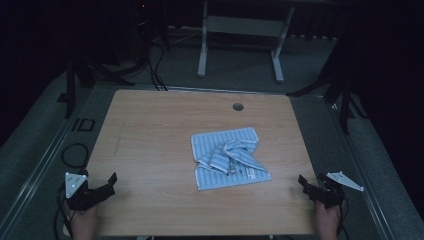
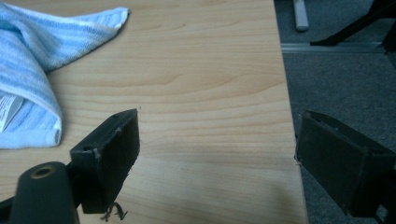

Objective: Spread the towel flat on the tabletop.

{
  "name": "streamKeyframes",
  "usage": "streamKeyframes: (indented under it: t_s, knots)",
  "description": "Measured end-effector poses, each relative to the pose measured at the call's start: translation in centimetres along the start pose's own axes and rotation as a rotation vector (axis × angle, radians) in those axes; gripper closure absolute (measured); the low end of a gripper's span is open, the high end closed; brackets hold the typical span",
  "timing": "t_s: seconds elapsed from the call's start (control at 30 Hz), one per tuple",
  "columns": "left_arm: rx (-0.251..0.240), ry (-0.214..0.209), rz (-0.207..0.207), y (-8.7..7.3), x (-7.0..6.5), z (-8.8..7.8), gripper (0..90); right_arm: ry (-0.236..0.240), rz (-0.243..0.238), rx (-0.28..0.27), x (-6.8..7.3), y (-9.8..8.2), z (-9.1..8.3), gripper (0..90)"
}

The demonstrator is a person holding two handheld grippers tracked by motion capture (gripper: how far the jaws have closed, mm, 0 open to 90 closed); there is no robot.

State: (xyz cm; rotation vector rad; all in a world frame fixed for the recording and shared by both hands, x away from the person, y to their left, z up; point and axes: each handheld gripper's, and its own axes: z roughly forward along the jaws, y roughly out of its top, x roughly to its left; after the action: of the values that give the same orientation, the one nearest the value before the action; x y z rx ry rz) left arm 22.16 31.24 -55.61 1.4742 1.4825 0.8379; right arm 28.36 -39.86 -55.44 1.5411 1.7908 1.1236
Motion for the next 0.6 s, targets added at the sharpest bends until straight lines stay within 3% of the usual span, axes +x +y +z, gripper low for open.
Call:
streamKeyframes:
  t_s: [0.37, 0.43, 0.47, 0.53, 0.6]
  knots:
    - [0.036, -0.041, 0.013, 0.2, 0.0, 0.1, 0.6, 0.042, -0.008, 0.040, 0.1, 0.1, 0.3, 13.1]
    - [0.073, -0.039, 0.006, 0.4, -0.1, 0.0, 0.6, 0.062, -0.017, 0.048, 0.1, 0.0, 0.2, 13.0]
    - [0.074, -0.043, -0.022, 0.5, -0.2, -0.2, 0.5, 0.064, -0.030, 0.053, 0.2, 0.0, 0.2, 13.0]
    - [0.128, -0.046, -0.056, 0.9, -0.4, -0.4, 0.5, 0.073, -0.032, 0.051, 0.2, 0.1, 0.1, 13.0]
    - [0.182, -0.052, -0.033, 1.3, -0.7, -0.5, 0.5, 0.103, -0.032, 0.064, 0.2, 0.3, 0.1, 13.0]
